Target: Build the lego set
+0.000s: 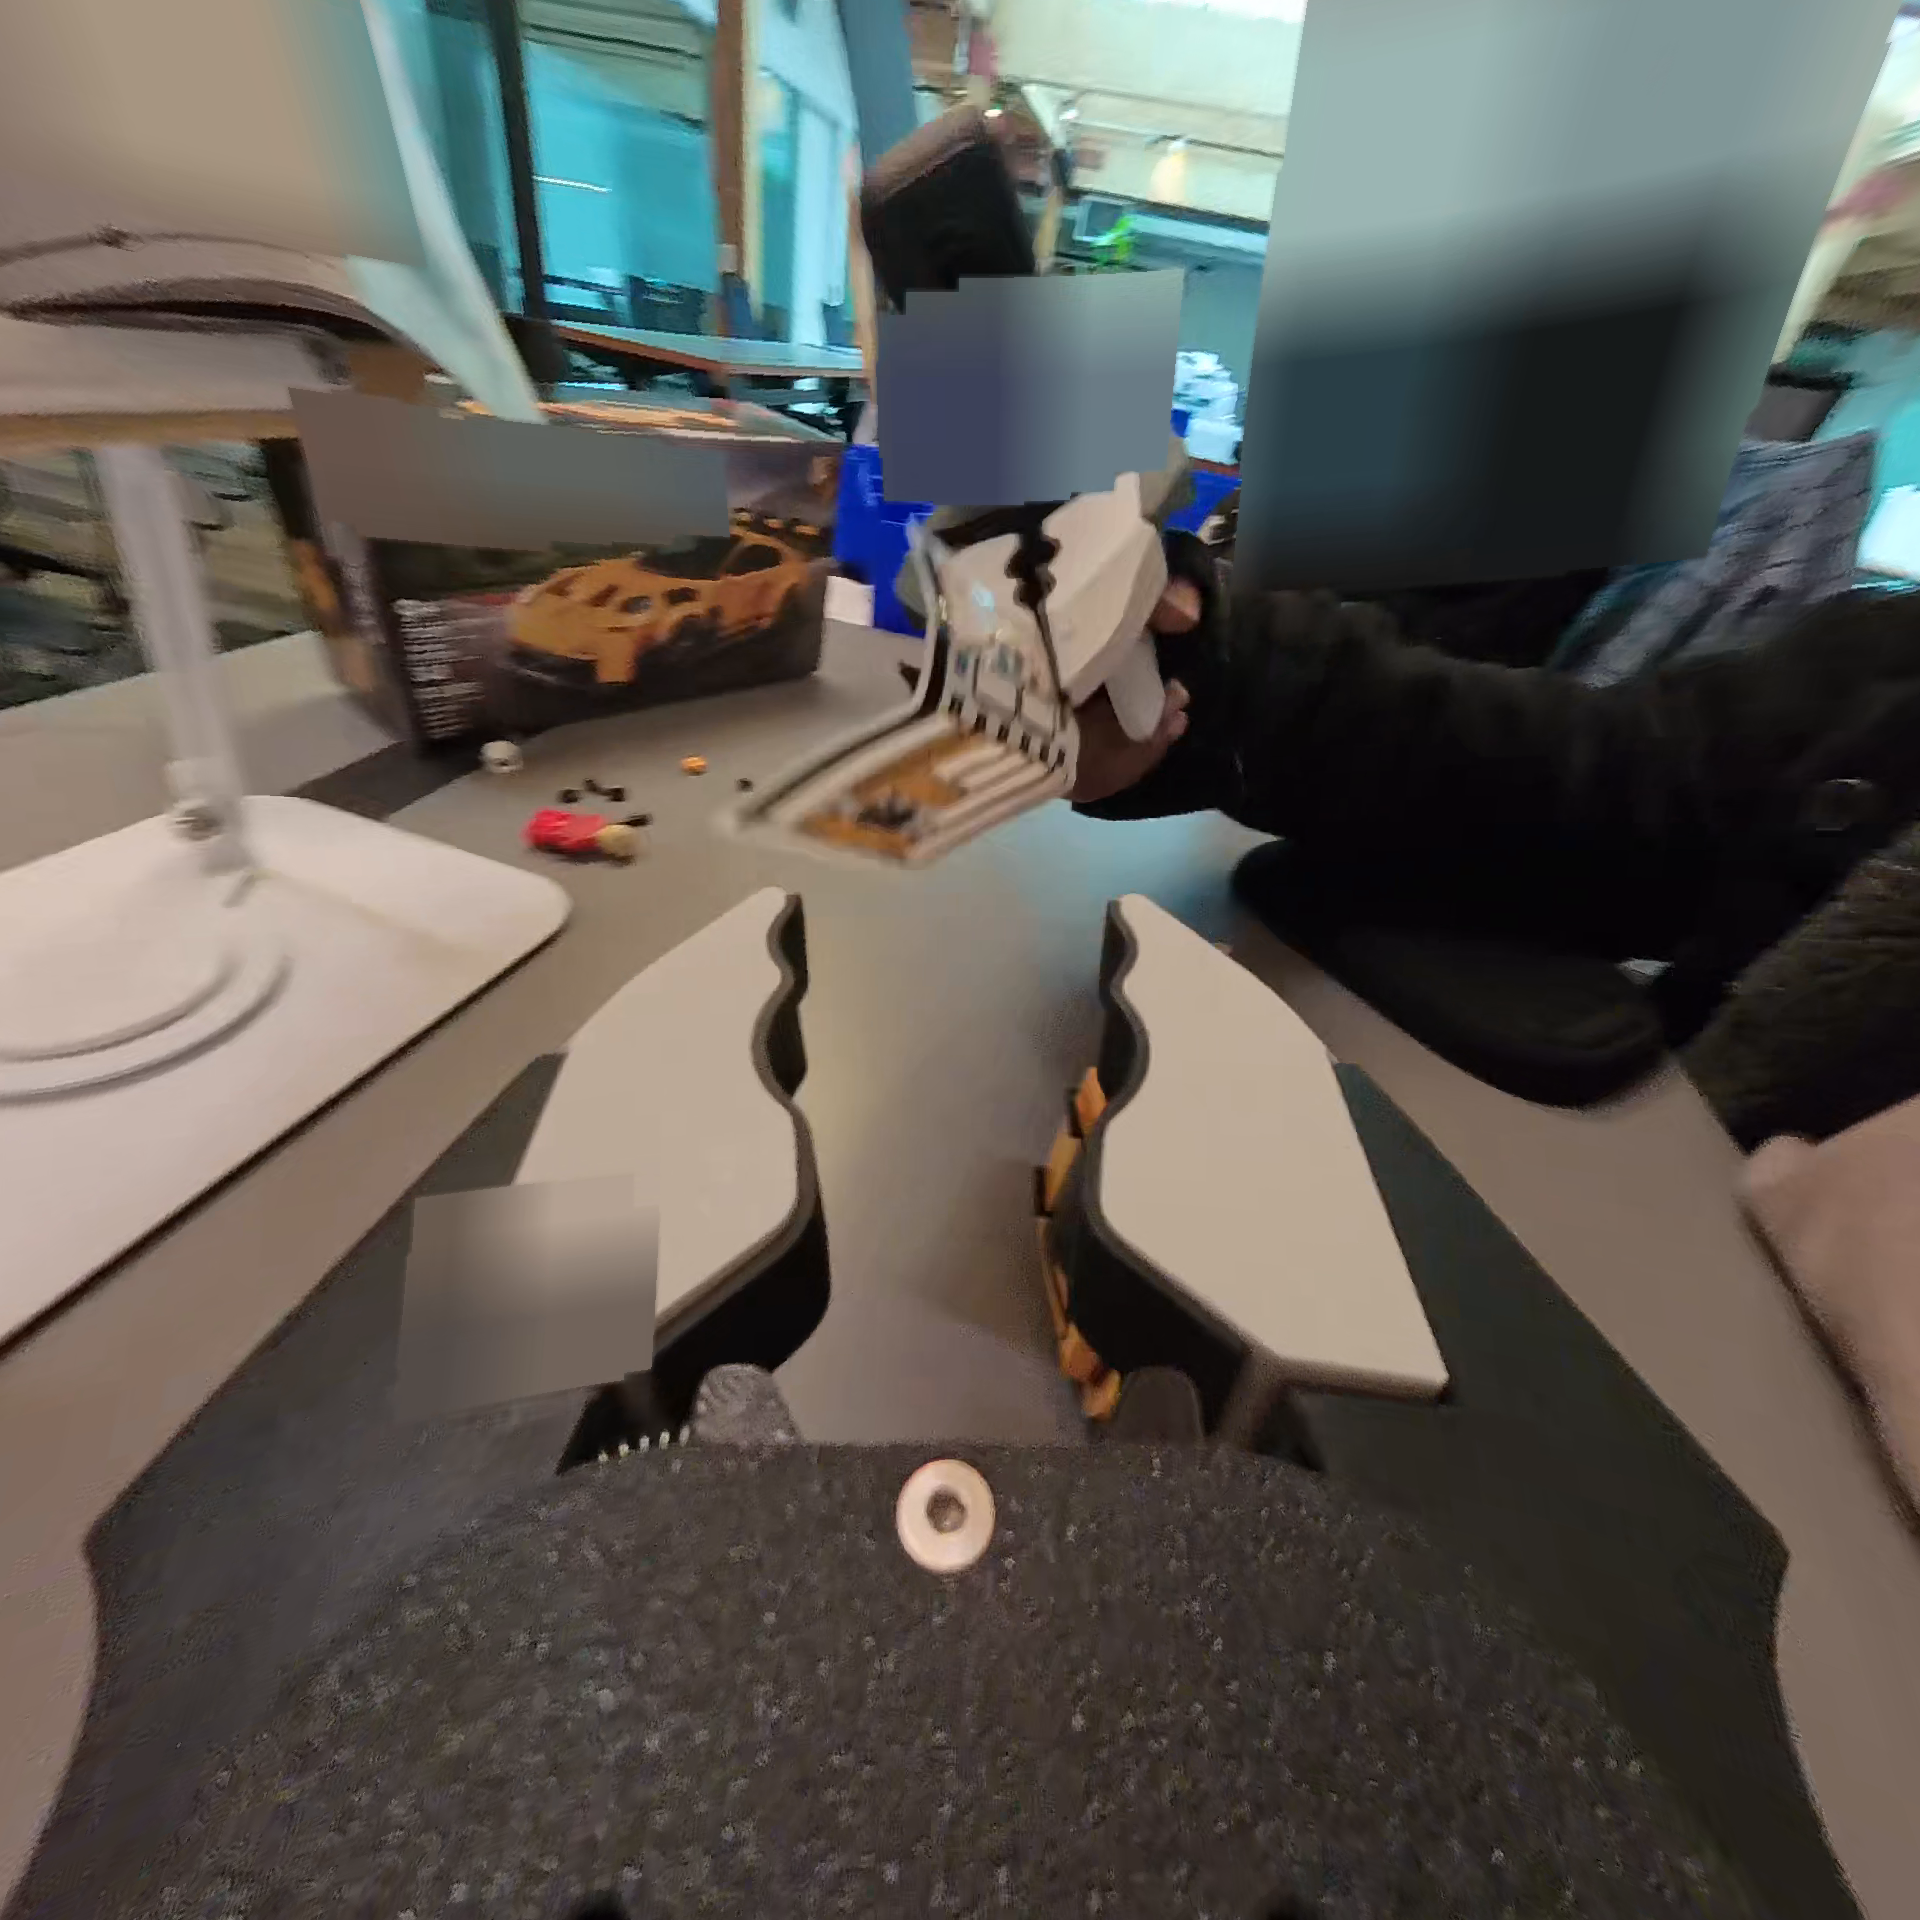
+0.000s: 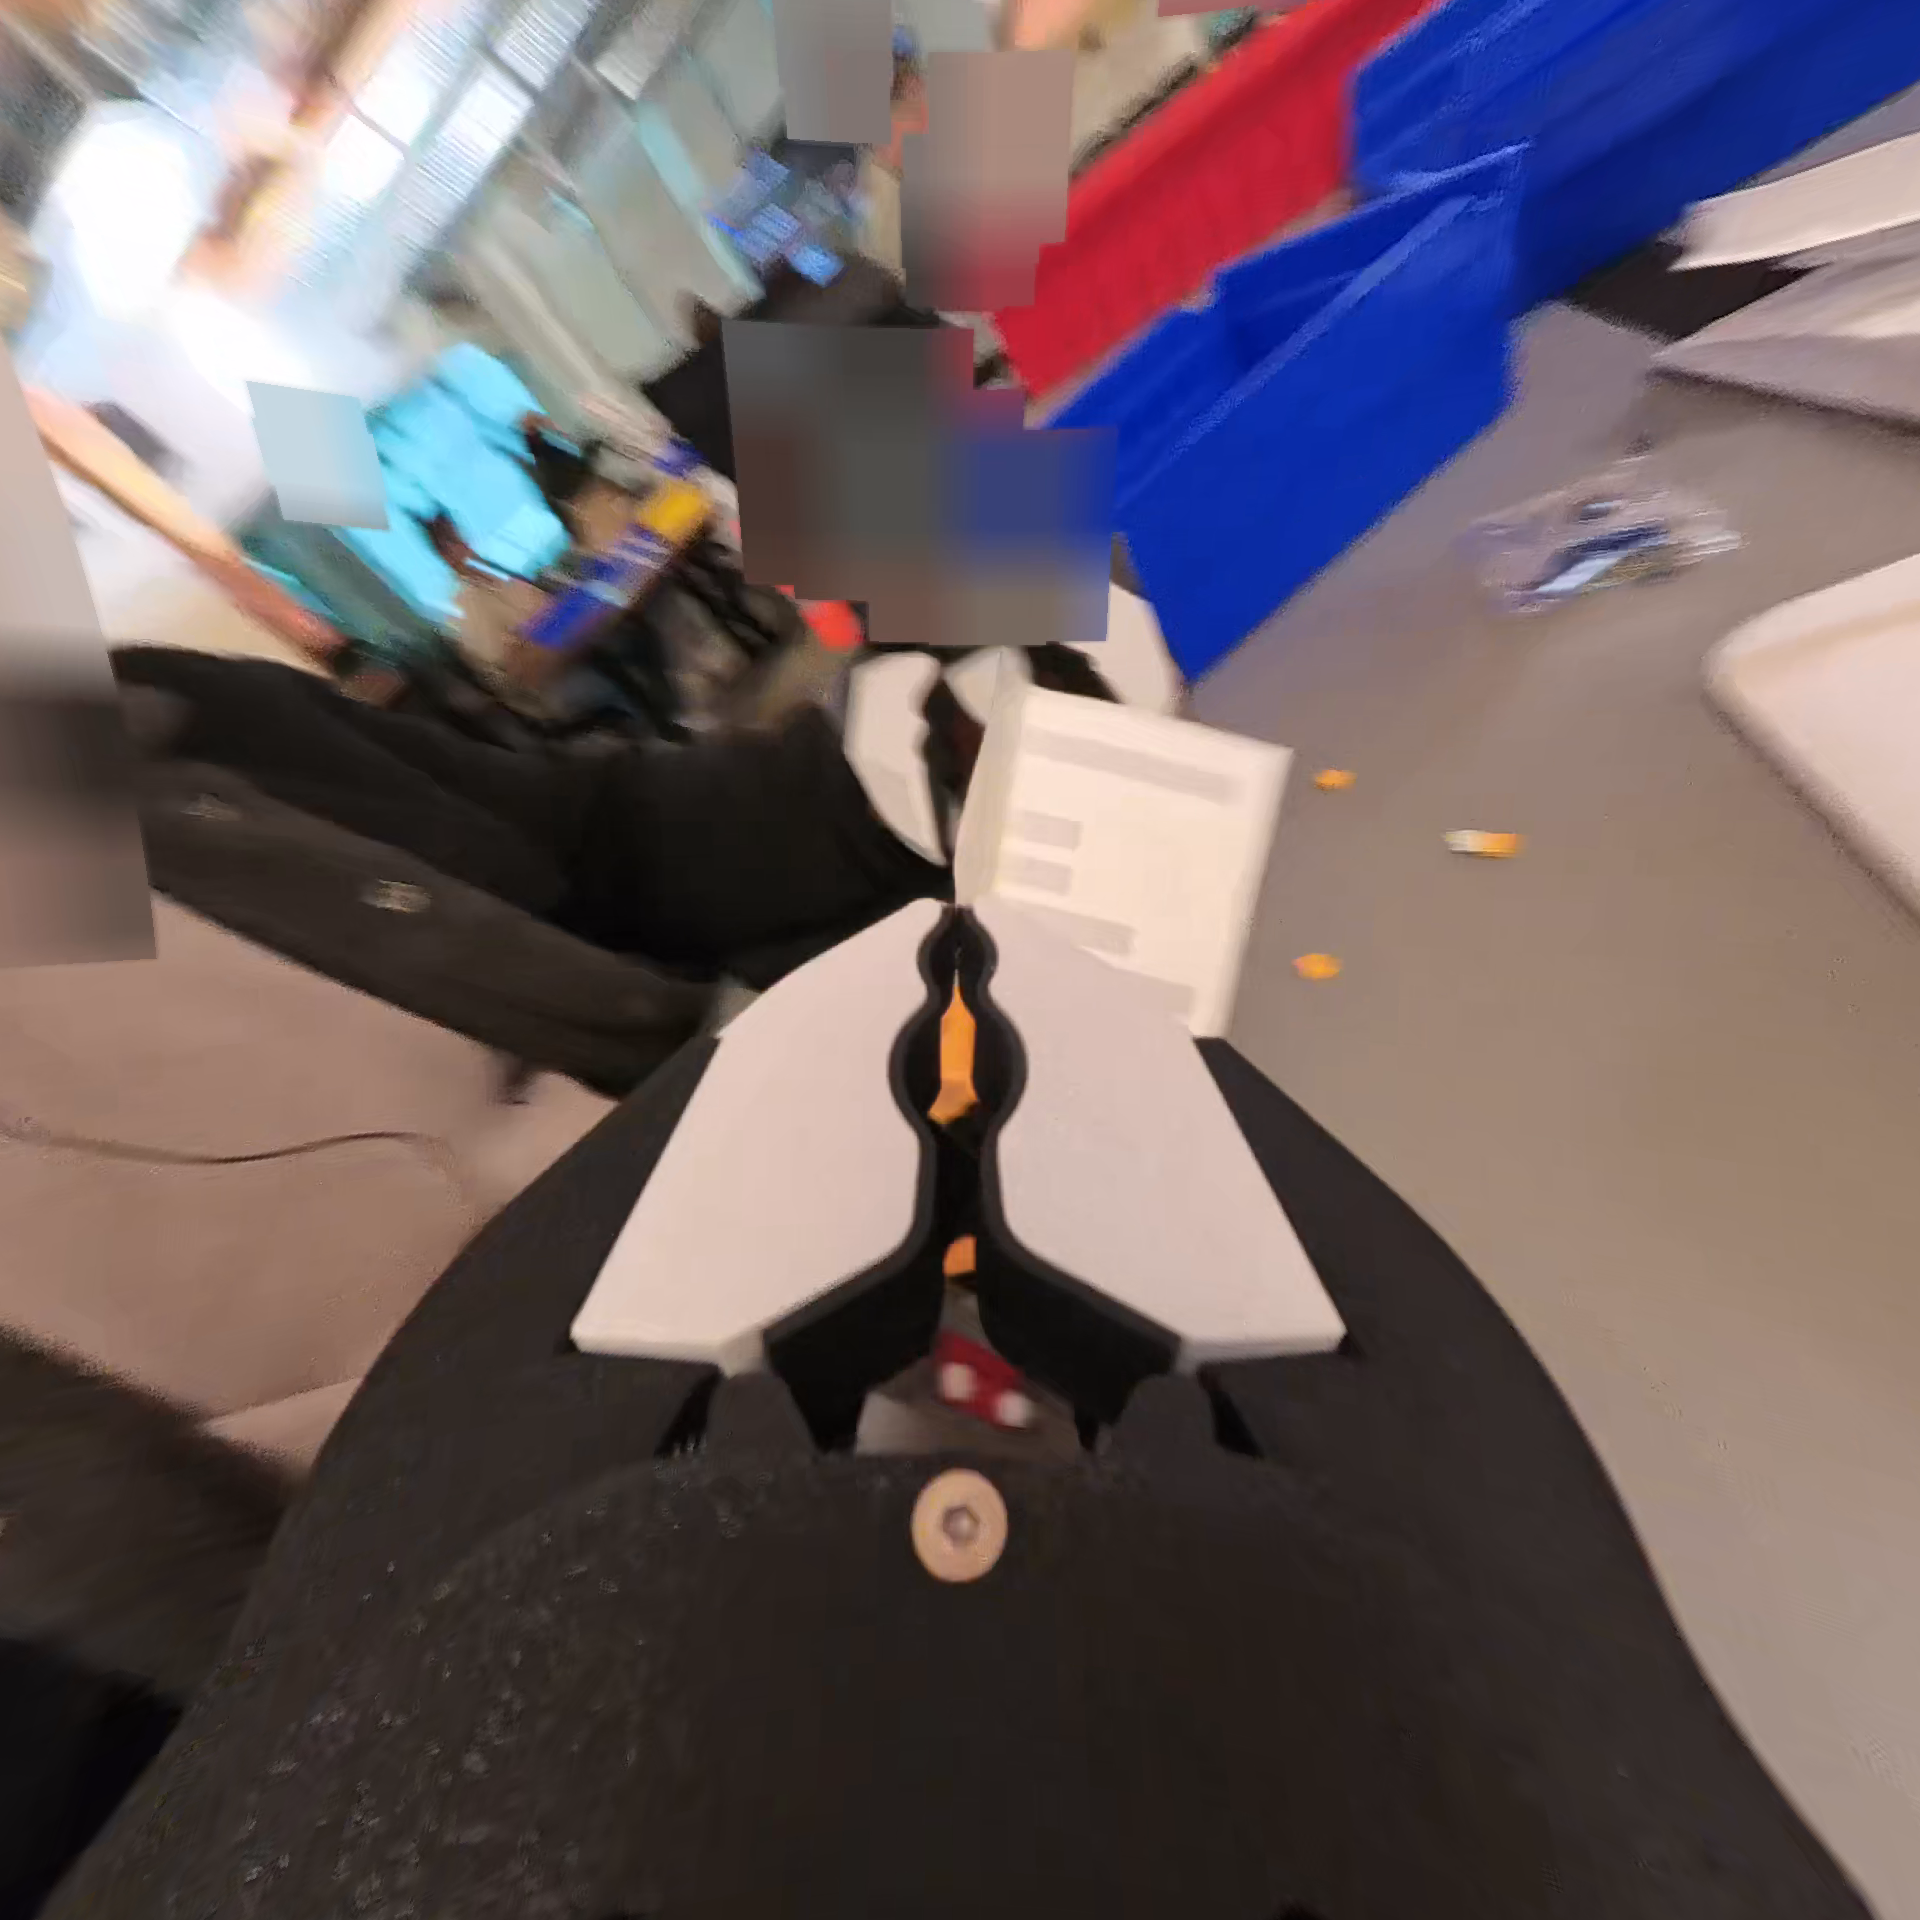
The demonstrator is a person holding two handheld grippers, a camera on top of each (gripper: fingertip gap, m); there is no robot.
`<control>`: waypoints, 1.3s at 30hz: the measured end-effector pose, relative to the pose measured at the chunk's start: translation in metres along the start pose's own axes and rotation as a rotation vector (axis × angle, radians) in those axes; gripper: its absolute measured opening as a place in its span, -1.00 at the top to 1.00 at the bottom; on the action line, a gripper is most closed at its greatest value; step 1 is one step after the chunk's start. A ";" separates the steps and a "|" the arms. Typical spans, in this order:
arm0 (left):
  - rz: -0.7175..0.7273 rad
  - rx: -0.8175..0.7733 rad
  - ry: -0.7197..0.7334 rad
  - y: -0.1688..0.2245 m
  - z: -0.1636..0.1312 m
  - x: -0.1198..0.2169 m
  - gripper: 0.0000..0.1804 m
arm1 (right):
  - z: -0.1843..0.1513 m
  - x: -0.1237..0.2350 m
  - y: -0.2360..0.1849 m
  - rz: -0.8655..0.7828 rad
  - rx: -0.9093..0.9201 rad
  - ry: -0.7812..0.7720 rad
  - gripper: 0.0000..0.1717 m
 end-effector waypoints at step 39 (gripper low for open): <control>0.692 0.705 -0.198 -0.196 -0.060 -0.045 0.74 | 0.031 0.097 0.064 -0.914 0.690 0.366 0.76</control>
Point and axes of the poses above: each gripper's, where its closed fingertips meet, x back along the fingers, z out of its top, y = z × x across the jaws, the point moved 2 cm from there along x, back along the fingers, and after that the axes turned 12 degrees about y, right-handed, at the moved point
